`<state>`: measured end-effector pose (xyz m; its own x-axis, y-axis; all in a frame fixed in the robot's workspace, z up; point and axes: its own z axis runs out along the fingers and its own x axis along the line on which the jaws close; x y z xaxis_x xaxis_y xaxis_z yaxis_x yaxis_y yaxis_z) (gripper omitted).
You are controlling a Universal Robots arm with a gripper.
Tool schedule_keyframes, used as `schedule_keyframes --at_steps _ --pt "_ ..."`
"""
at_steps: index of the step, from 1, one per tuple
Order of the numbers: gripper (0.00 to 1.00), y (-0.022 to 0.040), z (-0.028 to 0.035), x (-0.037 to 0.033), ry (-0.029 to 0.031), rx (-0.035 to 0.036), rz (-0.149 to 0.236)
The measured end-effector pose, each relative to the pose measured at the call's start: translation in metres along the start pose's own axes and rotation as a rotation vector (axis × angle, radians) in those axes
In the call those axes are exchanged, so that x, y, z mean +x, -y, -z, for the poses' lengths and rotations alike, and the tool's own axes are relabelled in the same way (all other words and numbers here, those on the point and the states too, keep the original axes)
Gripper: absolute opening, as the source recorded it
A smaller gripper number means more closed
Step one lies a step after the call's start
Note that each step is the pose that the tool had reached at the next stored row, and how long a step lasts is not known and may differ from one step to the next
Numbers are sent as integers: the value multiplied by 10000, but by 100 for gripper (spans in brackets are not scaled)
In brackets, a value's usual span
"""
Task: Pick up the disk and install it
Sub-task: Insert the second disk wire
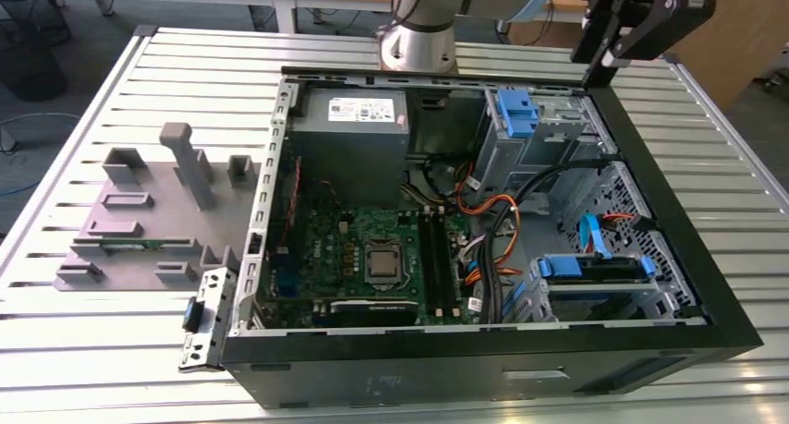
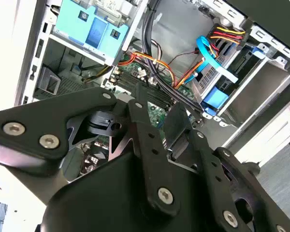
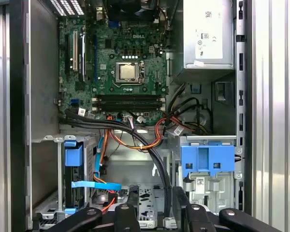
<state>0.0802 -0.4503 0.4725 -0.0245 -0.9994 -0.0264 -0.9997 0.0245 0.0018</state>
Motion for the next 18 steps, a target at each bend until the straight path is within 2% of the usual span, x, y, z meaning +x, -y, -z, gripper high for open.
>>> schedule_keyframes --at_steps 1,18 --pt "41 -53 -150 5 -2 -1 0" --pt "41 -51 -172 6 -1 0 2"
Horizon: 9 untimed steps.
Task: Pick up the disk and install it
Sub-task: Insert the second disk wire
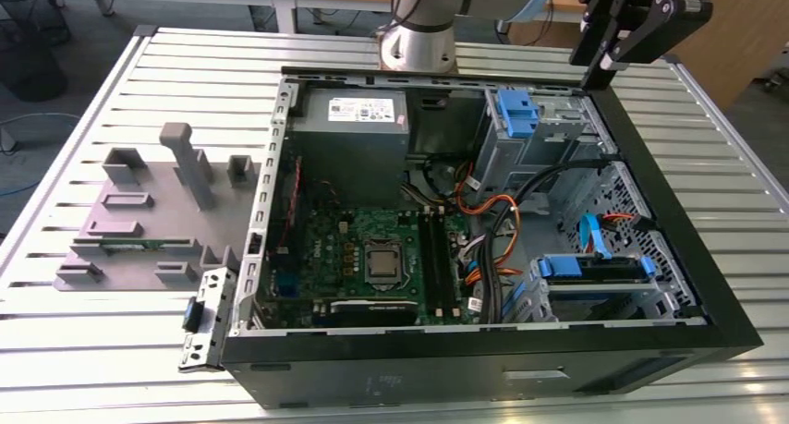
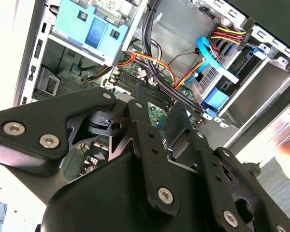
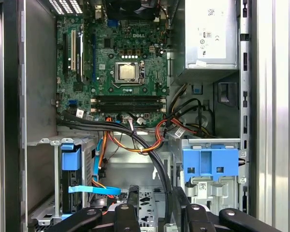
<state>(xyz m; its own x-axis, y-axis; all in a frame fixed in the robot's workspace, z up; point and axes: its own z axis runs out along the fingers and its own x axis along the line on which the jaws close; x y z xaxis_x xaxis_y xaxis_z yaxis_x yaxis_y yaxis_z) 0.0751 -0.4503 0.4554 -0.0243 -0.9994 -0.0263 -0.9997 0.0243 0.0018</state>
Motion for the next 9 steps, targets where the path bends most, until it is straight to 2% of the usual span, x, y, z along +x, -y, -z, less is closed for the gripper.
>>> schedule_keyframes --at_steps 5,9 --pt "41 0 -1 0 -1 0 1" --pt "41 0 -42 2 0 0 1"
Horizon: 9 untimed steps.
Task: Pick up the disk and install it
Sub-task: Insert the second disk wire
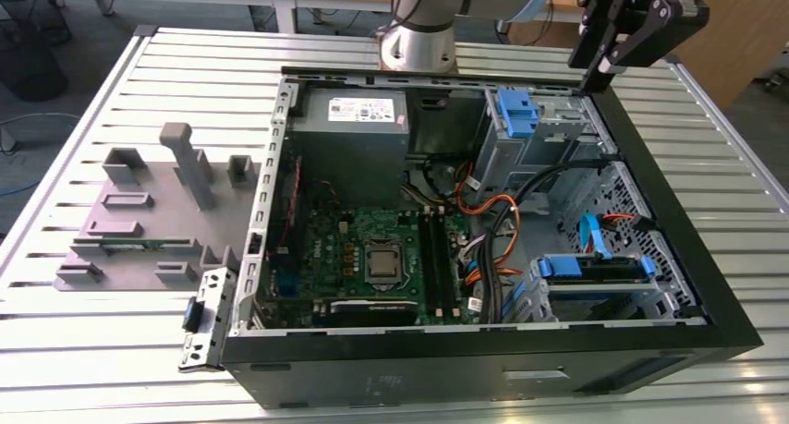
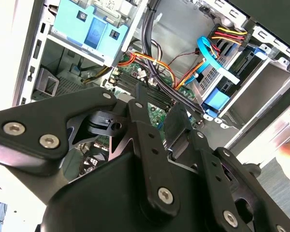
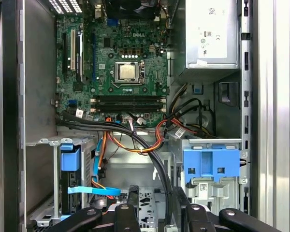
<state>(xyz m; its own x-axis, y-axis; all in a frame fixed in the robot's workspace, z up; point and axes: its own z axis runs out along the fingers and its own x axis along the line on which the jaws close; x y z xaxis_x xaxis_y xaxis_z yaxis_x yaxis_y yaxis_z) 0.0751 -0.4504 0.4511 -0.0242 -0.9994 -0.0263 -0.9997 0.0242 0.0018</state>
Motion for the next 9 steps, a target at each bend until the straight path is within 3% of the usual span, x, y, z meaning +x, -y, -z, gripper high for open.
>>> schedule_keyframes --at_steps 5,9 --pt "41 1 -60 17 0 1 0" --pt "41 8 -97 82 -1 -2 1"
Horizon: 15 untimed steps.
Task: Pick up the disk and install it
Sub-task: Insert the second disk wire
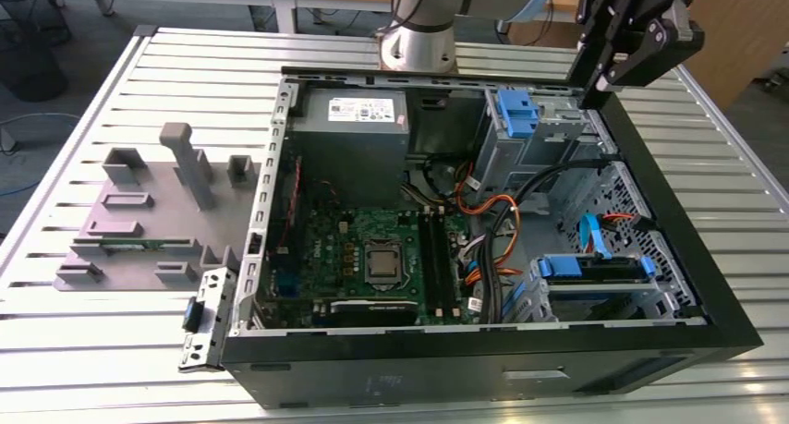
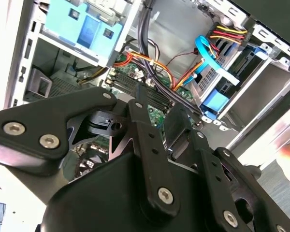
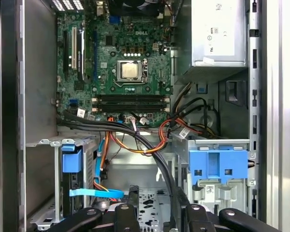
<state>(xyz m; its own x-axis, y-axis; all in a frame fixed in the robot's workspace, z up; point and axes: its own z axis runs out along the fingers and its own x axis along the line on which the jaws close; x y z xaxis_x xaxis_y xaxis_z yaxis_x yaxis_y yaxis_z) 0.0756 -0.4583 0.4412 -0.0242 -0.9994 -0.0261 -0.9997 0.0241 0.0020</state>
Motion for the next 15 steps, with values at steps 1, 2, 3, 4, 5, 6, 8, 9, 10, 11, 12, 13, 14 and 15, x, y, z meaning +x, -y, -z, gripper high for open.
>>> schedule_keyframes --at_steps 1,2,3,4,5,6,8,9,10,11,12,13,14,15 --pt "41 3 -10 25 1 -3 0" --pt "41 6 -19 48 2 -8 -1" --pt "41 10 -28 70 0 -17 -1" --pt "41 15 -38 92 0 -27 -1" --pt "41 21 -48 114 0 -39 -2" --pt "41 27 -59 136 0 -53 -2" --pt "41 39 -82 176 -1 -84 -3" --pt "41 45 -94 194 -2 -100 -3" --pt "41 51 -106 213 -3 -116 -4" --pt "41 57 -120 230 -2 -132 -4" --pt "41 62 -133 246 -2 -147 -5" --pt "41 66 -147 262 -2 -161 -5" --pt "41 69 -163 276 0 -172 -5" --pt "41 72 -184 295 -3 -184 -5"
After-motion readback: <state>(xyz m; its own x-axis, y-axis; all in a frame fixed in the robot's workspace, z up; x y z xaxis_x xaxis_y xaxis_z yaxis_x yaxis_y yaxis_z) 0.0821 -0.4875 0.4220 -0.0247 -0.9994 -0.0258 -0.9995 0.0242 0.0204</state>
